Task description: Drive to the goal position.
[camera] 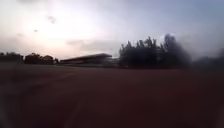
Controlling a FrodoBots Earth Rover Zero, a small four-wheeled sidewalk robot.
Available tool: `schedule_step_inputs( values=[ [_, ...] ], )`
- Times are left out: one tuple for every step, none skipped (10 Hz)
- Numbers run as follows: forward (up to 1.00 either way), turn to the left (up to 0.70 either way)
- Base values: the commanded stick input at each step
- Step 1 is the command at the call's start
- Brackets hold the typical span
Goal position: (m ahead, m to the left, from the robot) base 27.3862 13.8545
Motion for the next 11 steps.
schedule_step_inputs(
  values=[
    [0.7,0.0],
    [0.7,0.0],
    [0.7,0.0],
    [0.7,0.0],
    [0.7,0.0],
    [0.7,0.0],
    [0.7,0.0],
    [0.7,0.0],
    [0.7,0.0],
    [0.7,0.0],
    [0.7,0.0]
  ],
)
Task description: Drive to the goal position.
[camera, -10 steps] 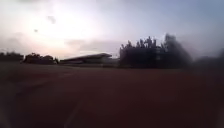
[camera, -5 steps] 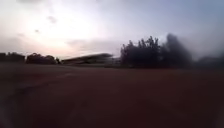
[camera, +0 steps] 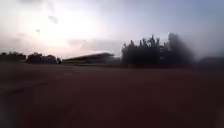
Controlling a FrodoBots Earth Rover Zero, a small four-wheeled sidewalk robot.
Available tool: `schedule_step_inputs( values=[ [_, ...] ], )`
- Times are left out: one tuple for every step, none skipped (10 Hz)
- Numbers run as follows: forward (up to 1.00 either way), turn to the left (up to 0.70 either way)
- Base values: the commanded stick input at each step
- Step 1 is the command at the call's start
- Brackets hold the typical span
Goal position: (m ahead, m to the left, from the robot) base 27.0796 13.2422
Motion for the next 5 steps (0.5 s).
schedule_step_inputs(
  values=[
    [0.7,0.0],
    [0.7,0.0],
    [0.7,0.0],
    [0.7,0.0],
    [0.7,0.0]
  ],
)
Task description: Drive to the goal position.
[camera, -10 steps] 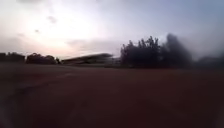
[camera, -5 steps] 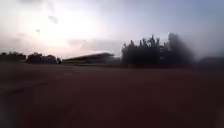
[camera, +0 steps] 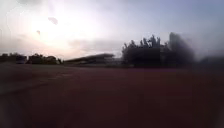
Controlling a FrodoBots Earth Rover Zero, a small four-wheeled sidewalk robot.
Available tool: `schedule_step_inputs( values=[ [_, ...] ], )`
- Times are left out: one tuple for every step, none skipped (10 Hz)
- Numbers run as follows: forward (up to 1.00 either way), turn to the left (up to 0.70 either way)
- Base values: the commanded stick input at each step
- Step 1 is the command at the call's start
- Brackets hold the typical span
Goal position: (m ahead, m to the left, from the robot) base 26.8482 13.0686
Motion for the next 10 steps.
schedule_step_inputs(
  values=[
    [0.7,0.0],
    [0.7,0.0],
    [0.7,0.0],
    [0.7,0.0],
    [0.7,0.0],
    [0.7,0.0],
    [0.7,0.0],
    [0.7,0.0],
    [0.7,0.0],
    [0.7,0.0]
  ],
)
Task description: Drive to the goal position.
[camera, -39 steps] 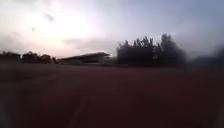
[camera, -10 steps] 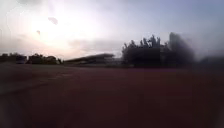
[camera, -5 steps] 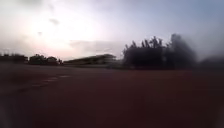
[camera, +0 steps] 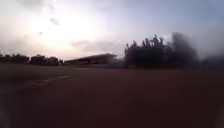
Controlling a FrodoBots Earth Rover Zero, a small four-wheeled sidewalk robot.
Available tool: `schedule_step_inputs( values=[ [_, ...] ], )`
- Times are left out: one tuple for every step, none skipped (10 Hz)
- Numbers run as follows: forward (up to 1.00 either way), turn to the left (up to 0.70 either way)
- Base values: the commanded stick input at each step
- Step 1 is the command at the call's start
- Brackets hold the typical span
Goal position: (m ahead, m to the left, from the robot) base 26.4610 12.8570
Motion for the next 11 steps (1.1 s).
schedule_step_inputs(
  values=[
    [0.7,0.0],
    [0.7,0.0],
    [0.7,0.0],
    [0.7,0.0],
    [0.7,0.0],
    [0.7,0.0],
    [0.7,0.0],
    [0.7,0.0],
    [0.7,0.0],
    [0.7,0.0],
    [0.7,0.0]
  ],
)
